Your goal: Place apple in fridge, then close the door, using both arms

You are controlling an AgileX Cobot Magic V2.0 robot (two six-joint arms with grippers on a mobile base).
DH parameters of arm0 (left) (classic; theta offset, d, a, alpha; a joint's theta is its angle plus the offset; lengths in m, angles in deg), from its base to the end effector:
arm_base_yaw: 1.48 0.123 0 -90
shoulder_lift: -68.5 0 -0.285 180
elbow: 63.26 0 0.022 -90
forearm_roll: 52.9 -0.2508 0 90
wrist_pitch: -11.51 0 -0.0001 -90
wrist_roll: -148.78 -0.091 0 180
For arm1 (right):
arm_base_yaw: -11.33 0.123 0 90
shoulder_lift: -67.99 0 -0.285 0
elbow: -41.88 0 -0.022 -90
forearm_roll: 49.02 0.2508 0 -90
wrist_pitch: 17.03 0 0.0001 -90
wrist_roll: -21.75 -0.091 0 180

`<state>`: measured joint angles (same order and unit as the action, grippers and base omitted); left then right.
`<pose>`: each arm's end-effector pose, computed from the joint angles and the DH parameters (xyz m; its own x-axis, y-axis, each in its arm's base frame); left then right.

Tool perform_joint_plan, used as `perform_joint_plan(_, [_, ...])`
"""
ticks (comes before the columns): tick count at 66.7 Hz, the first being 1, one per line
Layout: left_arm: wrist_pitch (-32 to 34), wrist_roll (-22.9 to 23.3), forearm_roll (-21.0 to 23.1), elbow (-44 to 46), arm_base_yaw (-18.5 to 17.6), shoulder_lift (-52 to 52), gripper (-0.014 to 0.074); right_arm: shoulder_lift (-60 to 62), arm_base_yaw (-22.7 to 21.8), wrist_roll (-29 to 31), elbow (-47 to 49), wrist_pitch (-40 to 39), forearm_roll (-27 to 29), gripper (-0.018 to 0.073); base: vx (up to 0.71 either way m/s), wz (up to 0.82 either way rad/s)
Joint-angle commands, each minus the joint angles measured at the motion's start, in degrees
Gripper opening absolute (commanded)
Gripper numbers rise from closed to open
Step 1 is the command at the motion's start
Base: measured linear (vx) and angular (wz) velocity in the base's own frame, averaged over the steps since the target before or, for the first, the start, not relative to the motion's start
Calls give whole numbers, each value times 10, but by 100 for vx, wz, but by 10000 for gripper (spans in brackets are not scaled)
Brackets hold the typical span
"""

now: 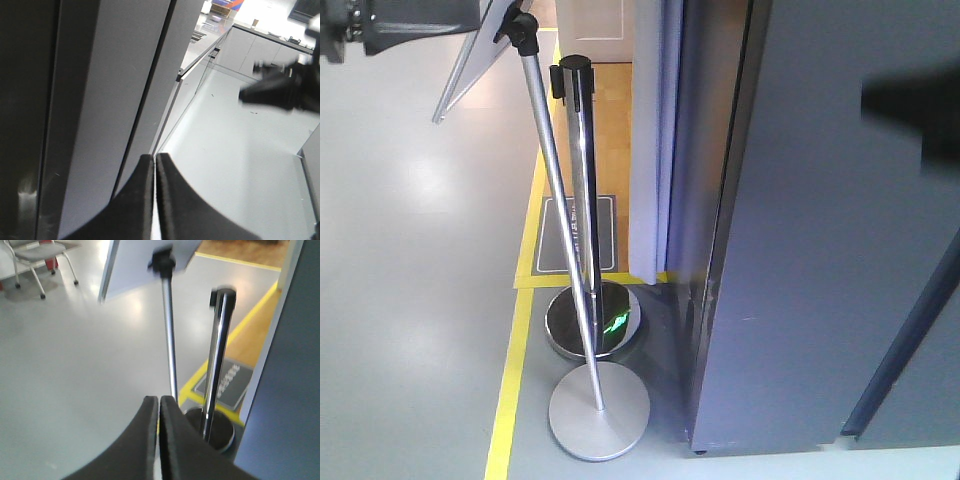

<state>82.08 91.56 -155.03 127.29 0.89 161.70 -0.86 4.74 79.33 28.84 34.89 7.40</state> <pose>0.2975 -0.0716 0.4475 -0.3961 -0.0158 -0.9181 0.8298 0.4219 -0.3653 0.2089 0.0360 0.4146 -0.3128 -0.1566 -0.9368 -0.5919 0.8035 0.0634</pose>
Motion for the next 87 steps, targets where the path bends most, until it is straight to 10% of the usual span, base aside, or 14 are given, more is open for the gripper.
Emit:
perform_joint_plan(1, [72,5,0,-37,-1,-52,-7,68,-1,24,-80,-44,36,-5,0,0])
perform_joint_plan(14, [31,-23,0,-246,-1,-156,-7,204,-1,36,-248,-110,31,-5,0,0])
perform_joint_plan(40, [-311,5,67,-642,-1,-373,-7,327,-1,34,-341,-136,32,-5,0,0])
perform_joint_plan(87, [-222,5,182,-663,-1,-398,-6,329,-1,34,-341,-131,35,-5,0,0])
